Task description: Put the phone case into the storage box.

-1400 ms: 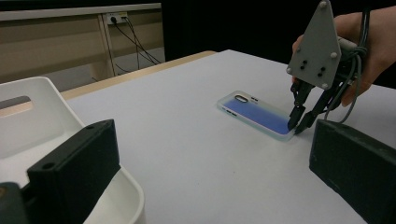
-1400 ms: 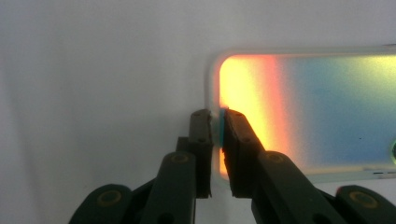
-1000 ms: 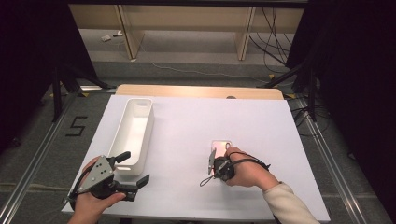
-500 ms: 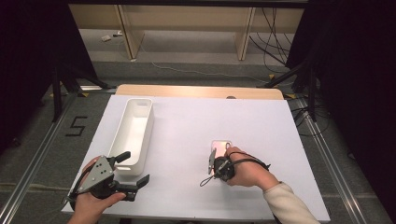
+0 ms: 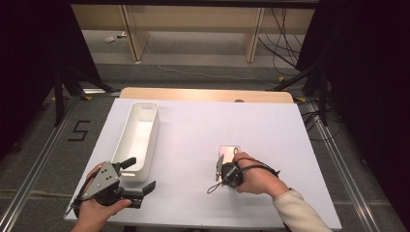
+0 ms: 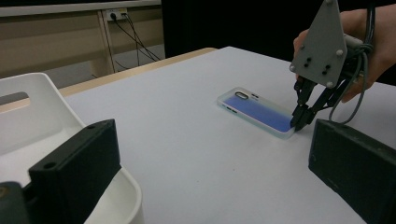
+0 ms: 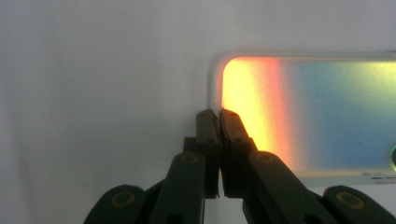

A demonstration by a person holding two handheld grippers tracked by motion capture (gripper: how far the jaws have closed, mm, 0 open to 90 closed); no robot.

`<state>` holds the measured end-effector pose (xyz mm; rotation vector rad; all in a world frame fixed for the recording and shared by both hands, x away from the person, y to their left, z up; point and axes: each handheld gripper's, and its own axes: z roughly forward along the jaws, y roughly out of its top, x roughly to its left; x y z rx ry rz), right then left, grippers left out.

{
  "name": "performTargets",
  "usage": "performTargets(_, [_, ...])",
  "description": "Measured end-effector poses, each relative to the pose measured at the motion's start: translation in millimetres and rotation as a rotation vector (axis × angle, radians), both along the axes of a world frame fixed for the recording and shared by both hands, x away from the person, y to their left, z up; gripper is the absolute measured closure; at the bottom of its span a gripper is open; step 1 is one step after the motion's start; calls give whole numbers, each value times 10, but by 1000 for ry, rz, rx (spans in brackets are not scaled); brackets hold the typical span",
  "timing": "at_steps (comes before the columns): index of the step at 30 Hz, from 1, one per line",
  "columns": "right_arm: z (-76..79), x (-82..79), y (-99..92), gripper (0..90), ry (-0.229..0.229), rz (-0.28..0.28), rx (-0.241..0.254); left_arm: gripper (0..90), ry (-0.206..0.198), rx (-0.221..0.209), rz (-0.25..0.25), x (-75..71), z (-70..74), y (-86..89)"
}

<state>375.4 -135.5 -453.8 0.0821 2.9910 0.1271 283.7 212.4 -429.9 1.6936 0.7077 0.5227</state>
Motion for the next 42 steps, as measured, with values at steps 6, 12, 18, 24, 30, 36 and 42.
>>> performTargets(6, [-1,-20,9,889,-15,15,-7,15,-2,-1,0,-2,2,-3])
performTargets(12, [-3,-42,5,889,-22,15,-4,16,-6,-1,-3,0,7,-9])
performTargets(18, [-7,-58,-6,891,-41,28,-5,16,-8,0,-2,1,8,-8])
performTargets(24, [-9,-70,-11,890,-42,30,7,18,-9,1,-1,0,11,-6])
performTargets(30, [-8,-97,-27,891,-60,33,22,18,-9,0,0,0,12,-5])
performTargets(36, [4,-114,-50,891,-73,35,28,23,-5,-3,7,3,10,-8])
performTargets(42, [52,-117,-64,891,-121,55,54,23,-2,-2,9,4,8,-8])
